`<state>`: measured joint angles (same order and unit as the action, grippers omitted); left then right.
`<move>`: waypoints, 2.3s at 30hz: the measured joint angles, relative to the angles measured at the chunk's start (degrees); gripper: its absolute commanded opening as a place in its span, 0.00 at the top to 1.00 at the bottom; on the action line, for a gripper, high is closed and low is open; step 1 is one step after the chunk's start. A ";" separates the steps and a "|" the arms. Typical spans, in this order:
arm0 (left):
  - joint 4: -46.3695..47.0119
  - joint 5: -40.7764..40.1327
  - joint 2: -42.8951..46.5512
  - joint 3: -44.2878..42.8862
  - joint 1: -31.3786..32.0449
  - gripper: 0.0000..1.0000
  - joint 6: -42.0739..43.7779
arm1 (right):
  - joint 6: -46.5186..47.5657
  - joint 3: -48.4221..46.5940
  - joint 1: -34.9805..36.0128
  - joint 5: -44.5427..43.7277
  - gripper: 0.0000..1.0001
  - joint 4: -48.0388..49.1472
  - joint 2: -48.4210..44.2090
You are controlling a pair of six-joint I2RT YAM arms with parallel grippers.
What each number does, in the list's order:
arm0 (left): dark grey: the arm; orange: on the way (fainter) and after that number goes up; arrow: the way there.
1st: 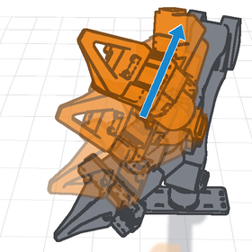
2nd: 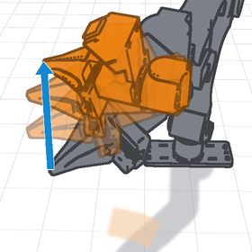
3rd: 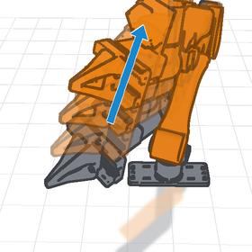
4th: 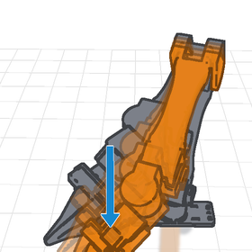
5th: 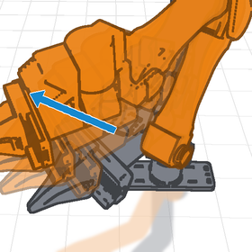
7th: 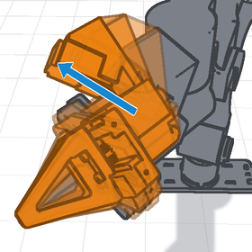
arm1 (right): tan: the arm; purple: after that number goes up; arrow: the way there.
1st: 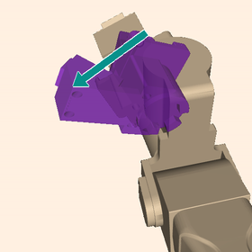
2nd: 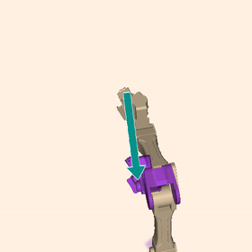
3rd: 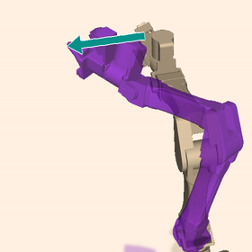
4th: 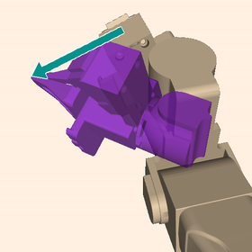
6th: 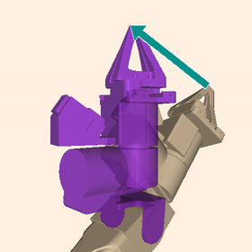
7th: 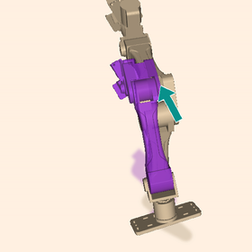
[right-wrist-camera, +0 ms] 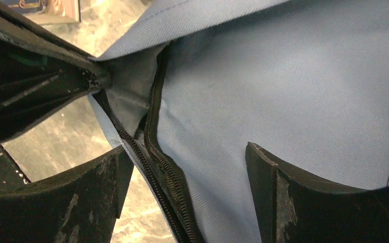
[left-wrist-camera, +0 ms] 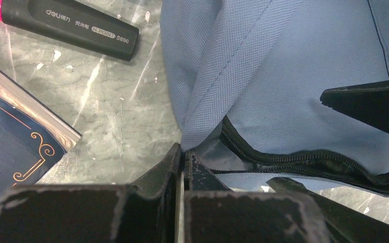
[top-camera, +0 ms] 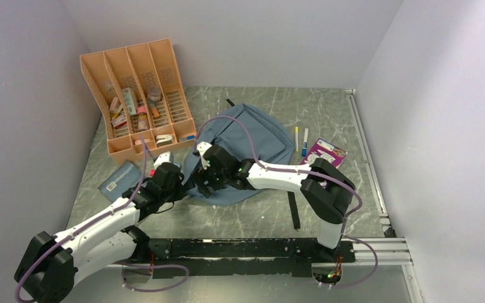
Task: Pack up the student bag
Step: Unzip the student bag at the center of the board.
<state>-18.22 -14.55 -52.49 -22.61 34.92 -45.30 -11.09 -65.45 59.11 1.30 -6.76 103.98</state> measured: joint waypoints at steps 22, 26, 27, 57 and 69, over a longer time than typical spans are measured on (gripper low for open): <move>1.46 0.85 -0.61 0.72 -0.02 0.95 0.44 | -1.31 -3.54 -0.28 -3.50 0.20 1.99 1.66; 1.46 0.85 -0.61 0.72 -0.02 0.95 0.48 | 0.02 -3.32 -0.28 -1.25 0.20 0.39 2.69; 1.49 0.85 -0.68 0.72 -0.02 0.95 0.48 | 0.44 -3.32 -0.28 -0.33 0.20 -0.02 2.69; 0.79 0.98 -2.19 -1.33 -0.02 0.95 1.40 | -2.16 -2.38 -6.75 -13.38 1.00 -5.22 -6.12; -2.16 0.79 -4.68 -13.35 -0.11 0.32 6.47 | -6.05 -7.74 -21.88 -11.15 1.00 -6.64 -8.17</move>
<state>-20.38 -13.76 -57.17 -35.97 34.81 -38.83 -17.15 -73.19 37.23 -9.85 -13.41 95.81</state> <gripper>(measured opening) 0.631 0.035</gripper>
